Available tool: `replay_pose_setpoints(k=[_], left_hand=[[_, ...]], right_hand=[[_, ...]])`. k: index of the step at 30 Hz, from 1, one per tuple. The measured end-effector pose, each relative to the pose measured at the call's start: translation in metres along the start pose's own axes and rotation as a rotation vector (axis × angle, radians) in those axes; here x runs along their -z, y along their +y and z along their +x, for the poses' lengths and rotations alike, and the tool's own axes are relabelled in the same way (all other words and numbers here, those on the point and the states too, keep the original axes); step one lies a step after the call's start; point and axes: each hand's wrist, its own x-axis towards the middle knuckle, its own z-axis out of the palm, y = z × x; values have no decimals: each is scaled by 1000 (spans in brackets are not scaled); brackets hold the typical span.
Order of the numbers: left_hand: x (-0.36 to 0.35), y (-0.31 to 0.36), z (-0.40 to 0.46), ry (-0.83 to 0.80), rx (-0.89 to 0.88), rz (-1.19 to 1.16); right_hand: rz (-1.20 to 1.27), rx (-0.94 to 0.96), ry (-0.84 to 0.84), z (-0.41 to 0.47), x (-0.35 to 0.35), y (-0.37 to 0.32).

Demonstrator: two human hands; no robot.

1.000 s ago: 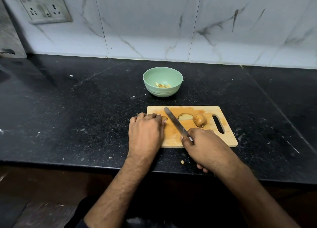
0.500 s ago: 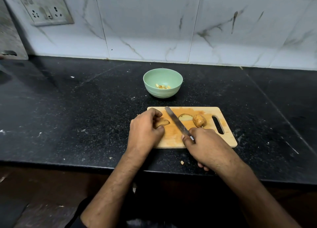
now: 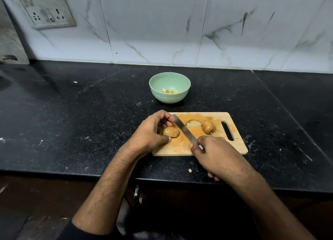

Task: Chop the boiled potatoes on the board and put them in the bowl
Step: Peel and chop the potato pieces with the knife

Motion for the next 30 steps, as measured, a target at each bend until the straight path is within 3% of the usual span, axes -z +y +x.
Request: replay_pose_setpoints(k=[3,7,15,19,24,30], left_hand=[[7,0,-1,-78,-3,-42],[3,-1,-4,-28,11,-52],[-32,-7,-12,465,-17,166],[-40,3,-14,397,19,245],[-21,-4,-16,308,45,189],[-16,-11,-20,324,-22,202]], right_hand=[[-22,-2,-12,0,-2,0],[-41,4,-19,0,-5,-3],[-17,3,-4,-8,-4,-8],[58,-8,-100,-12,-3,-14],[-10,5,-102,-12,-5,-13],[-62,84,-120,-10,-13,-20]])
